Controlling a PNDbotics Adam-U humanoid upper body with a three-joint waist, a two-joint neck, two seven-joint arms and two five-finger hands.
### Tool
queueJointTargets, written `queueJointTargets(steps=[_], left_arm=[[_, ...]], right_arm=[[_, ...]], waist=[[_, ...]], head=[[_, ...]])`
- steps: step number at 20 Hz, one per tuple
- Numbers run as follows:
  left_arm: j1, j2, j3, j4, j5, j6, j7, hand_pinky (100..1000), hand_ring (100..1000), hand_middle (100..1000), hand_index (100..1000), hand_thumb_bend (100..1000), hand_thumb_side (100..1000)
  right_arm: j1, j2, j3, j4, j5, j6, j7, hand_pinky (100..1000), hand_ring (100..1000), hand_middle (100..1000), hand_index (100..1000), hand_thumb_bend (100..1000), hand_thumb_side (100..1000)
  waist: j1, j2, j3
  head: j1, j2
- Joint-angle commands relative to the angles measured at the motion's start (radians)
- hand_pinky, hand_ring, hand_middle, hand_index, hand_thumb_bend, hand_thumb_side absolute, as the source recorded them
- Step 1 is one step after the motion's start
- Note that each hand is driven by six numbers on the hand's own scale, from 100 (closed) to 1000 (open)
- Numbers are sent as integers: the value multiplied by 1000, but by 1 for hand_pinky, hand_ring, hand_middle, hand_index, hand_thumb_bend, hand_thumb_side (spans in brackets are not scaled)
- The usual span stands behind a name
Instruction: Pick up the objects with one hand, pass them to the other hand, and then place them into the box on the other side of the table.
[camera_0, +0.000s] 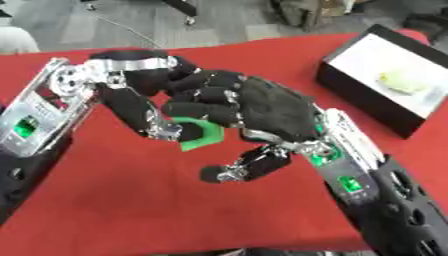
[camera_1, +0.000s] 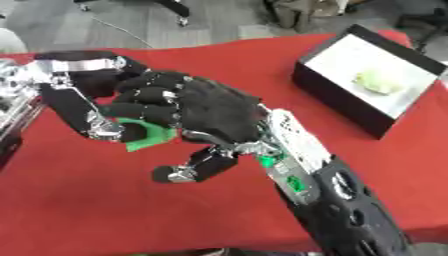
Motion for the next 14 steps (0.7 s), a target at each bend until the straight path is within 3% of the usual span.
queueJointTargets(steps=[1, 4, 8, 14], left_arm=[[-19, 6, 2, -28, 10, 0, -8, 571, 507, 494, 707, 293, 232], [-20, 5, -1, -29, 11, 2, -14, 572, 507, 494, 707, 293, 232], [-20, 3, -3, -29, 13, 5, -22, 573, 509, 497, 710, 300, 238], [-20, 3, -4, -32, 16, 8, -33, 575, 511, 500, 713, 303, 243]], right_arm=[[-1, 0, -15, 37, 57, 17, -26, 851, 896, 784, 978, 472, 204], [4, 5, -15, 52, 97, 29, -52, 843, 879, 752, 965, 446, 192], [6, 8, -15, 64, 145, 52, -104, 817, 812, 620, 921, 371, 119], [11, 12, -17, 87, 230, 115, -193, 779, 764, 549, 886, 276, 100]], waist=[[0, -19, 2], [0, -20, 3], [0, -20, 4], [1, -21, 5]], head=[[-7, -2], [-10, -2], [-15, -2], [-23, -2]])
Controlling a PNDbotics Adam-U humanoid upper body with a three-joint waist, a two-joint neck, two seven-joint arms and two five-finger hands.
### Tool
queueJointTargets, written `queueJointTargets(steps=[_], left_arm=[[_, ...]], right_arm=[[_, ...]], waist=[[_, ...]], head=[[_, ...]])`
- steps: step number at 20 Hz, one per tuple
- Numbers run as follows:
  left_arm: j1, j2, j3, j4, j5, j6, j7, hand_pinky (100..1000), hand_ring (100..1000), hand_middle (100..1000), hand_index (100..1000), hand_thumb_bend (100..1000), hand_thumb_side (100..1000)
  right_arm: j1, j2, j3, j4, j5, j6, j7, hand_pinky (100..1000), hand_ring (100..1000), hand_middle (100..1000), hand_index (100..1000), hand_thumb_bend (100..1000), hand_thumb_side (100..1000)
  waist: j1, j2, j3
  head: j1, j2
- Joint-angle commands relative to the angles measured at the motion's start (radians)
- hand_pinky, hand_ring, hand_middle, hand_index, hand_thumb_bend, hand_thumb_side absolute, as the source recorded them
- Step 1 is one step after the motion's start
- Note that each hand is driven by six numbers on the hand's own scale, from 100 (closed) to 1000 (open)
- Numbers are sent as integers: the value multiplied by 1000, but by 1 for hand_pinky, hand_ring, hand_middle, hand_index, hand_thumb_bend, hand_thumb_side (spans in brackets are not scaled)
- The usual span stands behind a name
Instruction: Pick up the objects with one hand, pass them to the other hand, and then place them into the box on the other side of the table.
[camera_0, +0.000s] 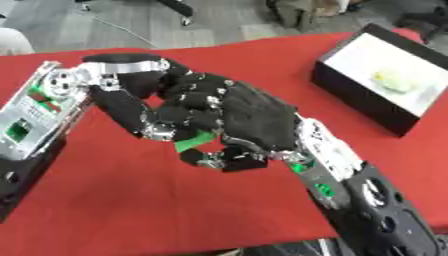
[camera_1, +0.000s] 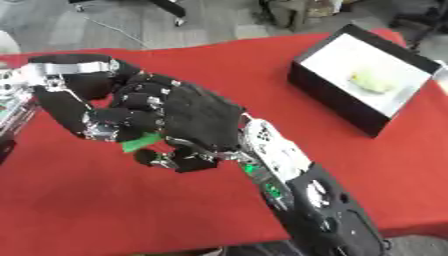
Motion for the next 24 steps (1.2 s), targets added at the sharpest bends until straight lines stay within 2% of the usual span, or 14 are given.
queueJointTargets(steps=[1, 4, 8, 11, 17, 24], left_arm=[[-20, 3, -2, -44, 19, -7, -19, 576, 512, 501, 715, 306, 245], [-19, 3, -2, -45, 19, -7, -22, 576, 515, 506, 720, 317, 251], [-16, 6, 3, -44, 21, -10, -24, 578, 520, 518, 732, 366, 293], [-13, 9, 12, -43, 30, -14, -23, 584, 532, 540, 752, 453, 376], [-1, 12, 39, -34, 48, -33, -21, 605, 570, 584, 802, 614, 537], [26, 17, 86, -2, 52, -84, -33, 621, 592, 613, 830, 650, 601]], right_arm=[[-3, -25, -37, 58, 61, 49, -39, 764, 739, 512, 872, 231, 100], [-1, -24, -38, 67, 92, 86, -77, 738, 693, 448, 841, 100, 100], [0, -23, -37, 77, 104, 129, -143, 688, 591, 337, 771, 100, 100], [-1, -23, -34, 81, 85, 140, -196, 630, 483, 256, 714, 100, 100], [-3, -25, -32, 87, 57, 124, -257, 615, 428, 226, 681, 100, 100], [-7, -35, -42, 77, 27, 101, -320, 609, 411, 253, 678, 100, 100]], waist=[[2, -21, 2], [1, -21, 3], [1, -22, 4], [0, -23, 4], [0, -22, 2], [-2, -21, 1]], head=[[-6, -2], [-9, -2], [-12, -2], [-13, -2], [-15, -2], [-47, -2]])
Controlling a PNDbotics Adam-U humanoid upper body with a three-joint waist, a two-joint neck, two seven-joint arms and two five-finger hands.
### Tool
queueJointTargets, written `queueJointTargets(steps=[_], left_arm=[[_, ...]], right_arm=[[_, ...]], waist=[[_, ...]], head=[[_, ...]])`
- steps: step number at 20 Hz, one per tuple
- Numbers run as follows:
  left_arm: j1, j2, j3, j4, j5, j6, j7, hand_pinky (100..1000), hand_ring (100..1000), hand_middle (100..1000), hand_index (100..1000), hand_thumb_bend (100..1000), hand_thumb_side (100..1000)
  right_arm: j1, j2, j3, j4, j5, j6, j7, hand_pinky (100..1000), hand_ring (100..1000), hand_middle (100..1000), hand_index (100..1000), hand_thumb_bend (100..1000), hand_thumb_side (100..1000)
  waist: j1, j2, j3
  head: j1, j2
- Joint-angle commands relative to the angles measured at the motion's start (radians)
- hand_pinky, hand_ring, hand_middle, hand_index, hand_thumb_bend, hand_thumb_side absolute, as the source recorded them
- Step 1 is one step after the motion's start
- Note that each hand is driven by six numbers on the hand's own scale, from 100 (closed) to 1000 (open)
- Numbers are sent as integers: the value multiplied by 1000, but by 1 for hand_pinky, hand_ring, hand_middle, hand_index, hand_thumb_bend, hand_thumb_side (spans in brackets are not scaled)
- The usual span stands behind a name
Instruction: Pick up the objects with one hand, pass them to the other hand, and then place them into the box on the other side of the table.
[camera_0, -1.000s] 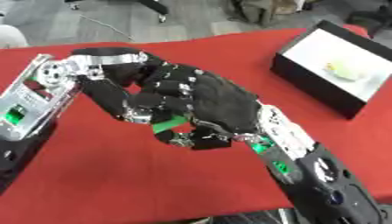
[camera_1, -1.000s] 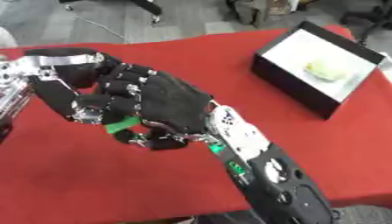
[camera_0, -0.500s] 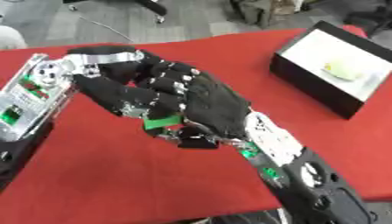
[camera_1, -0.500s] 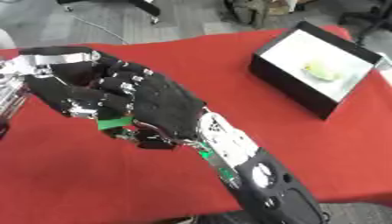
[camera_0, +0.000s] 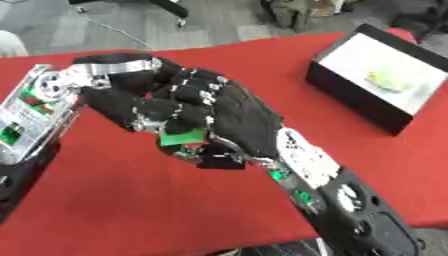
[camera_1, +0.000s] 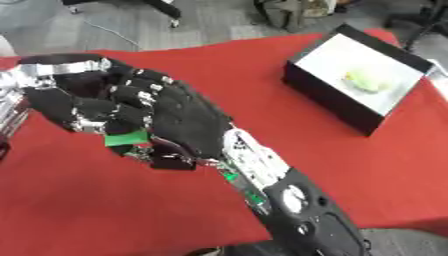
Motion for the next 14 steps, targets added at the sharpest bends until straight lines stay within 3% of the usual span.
queueJointTargets(steps=[1, 8, 14], left_arm=[[7, 42, 54, -6, 22, -34, -24, 622, 593, 614, 831, 652, 604], [44, 72, 106, 32, -1, -97, -51, 646, 629, 663, 863, 620, 685], [97, 100, 179, 82, -29, -139, -16, 647, 641, 679, 865, 633, 689]], right_arm=[[0, -63, -81, 19, -19, 16, -37, 609, 411, 254, 677, 100, 100], [12, -91, -105, -28, -85, 1, -60, 614, 413, 257, 671, 100, 100], [39, -136, -141, -79, -163, 24, -55, 619, 421, 256, 664, 100, 100]], waist=[[-2, -17, 0], [-5, -16, 1], [-8, -17, 1]], head=[[-24, -2], [-67, -2], [-89, -2]])
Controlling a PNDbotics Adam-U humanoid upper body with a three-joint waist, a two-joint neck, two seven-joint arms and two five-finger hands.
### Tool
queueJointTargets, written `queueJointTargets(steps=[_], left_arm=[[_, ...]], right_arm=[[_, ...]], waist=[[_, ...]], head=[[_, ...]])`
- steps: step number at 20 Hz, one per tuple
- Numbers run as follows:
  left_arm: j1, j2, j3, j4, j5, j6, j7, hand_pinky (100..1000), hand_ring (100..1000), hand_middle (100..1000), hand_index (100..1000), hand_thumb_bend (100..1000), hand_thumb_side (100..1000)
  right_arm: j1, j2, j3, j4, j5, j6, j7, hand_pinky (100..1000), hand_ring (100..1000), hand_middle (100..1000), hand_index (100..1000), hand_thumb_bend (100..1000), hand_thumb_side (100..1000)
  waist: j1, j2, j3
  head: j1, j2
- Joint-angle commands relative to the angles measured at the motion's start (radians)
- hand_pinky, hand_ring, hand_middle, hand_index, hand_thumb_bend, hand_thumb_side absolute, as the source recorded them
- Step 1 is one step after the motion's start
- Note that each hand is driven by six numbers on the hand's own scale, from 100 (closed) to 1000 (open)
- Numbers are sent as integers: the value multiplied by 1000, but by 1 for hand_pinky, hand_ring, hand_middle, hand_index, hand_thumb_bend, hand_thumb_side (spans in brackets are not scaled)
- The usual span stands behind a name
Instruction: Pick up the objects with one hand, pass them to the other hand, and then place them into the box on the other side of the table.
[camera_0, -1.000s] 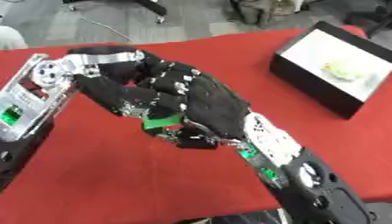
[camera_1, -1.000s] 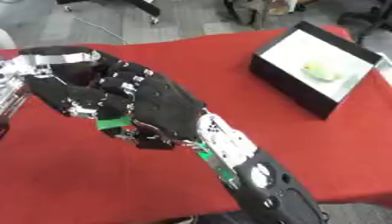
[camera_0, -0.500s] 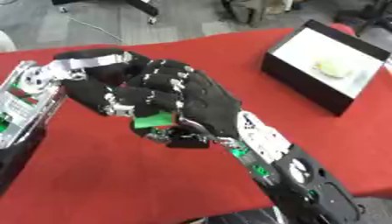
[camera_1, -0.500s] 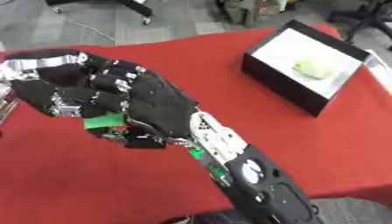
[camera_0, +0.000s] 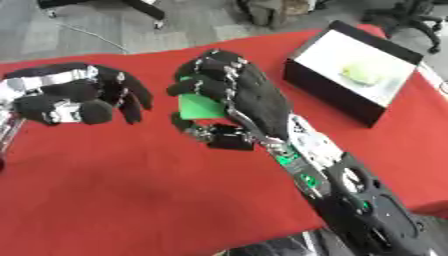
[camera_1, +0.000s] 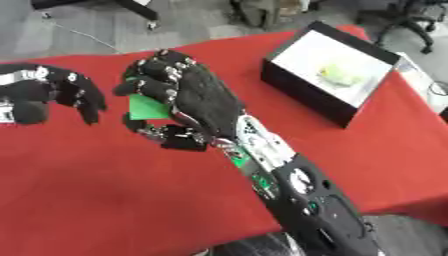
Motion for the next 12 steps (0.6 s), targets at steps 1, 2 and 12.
queueJointTargets(steps=[1, 2, 12], left_arm=[[13, 37, 63, 18, -16, -19, 38, 646, 640, 678, 863, 631, 687], [25, 38, 84, 25, -22, -23, 61, 642, 635, 673, 858, 621, 681], [182, -43, 309, -27, -130, -30, 436, 620, 608, 639, 822, 429, 779]], right_arm=[[0, -41, -38, -41, -48, 27, -1, 619, 422, 254, 660, 100, 100], [5, -56, -56, -39, -67, 47, -4, 619, 424, 251, 655, 100, 100], [-85, -251, -309, 467, -394, 339, -96, 626, 465, 215, 619, 100, 100]], waist=[[-2, -18, 2], [-2, -18, 2], [-2, -26, 22]], head=[[-12, -2], [-16, -2], [-103, -2]])
